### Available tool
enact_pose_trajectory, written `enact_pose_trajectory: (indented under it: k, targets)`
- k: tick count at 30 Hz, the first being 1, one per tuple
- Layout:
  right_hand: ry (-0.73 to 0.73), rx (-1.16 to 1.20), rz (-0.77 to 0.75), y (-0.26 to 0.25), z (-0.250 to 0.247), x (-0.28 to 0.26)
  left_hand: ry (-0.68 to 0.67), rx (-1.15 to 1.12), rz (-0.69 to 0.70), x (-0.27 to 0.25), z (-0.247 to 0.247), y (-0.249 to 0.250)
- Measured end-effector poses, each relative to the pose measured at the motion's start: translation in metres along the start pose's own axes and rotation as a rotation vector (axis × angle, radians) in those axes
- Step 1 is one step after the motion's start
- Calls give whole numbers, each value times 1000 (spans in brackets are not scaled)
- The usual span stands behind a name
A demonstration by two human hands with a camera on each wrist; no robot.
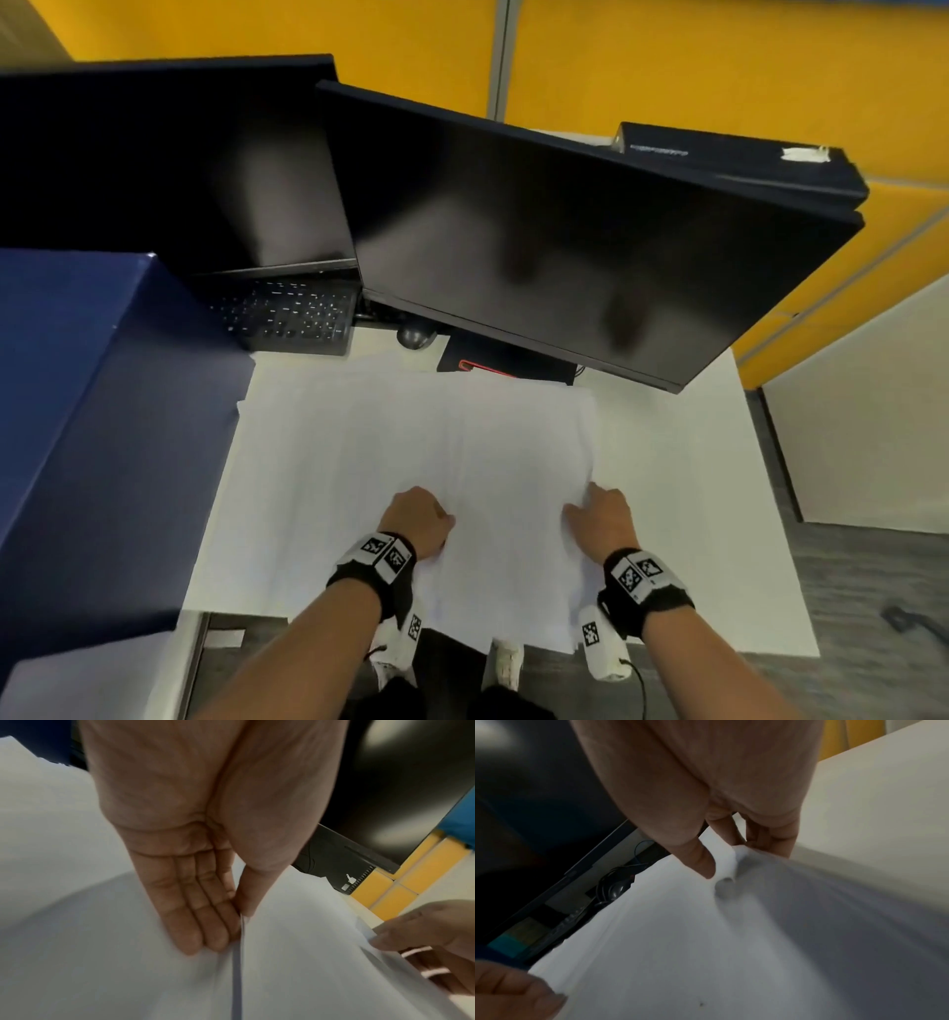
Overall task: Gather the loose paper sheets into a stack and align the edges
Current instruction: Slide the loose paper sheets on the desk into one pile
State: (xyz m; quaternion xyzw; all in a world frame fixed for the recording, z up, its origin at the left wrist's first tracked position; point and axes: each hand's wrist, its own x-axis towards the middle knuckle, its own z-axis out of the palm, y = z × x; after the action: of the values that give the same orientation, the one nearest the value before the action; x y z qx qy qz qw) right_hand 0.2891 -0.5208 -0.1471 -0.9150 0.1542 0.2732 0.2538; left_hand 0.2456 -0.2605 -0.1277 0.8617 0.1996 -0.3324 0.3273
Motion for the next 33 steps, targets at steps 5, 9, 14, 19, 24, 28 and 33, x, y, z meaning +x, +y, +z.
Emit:
enact_pose_trajectory:
  k: [5,9,14,19,24,28,33]
  targets:
    - [145,113,102,-3,-39,41,228,-114,-46,22,-41,0]
    - [129,57,66,-51,-43,74,236,-132,-2,60,-49,30]
    - [42,-15,16,-90,-29,85,322,-159,98,76,-39,46]
    - [113,127,58,-52,-51,78,475,-207,-15,55,-67,-21]
    - [88,183,98,-30,-42,56,507,-89,-362,42,-87,-70]
    - [71,182,9,-55,-8,41,427,-267,-306,52,-81,-50]
    - [51,168,12,-88,10,32,426,-402,-192,55,-60,-13]
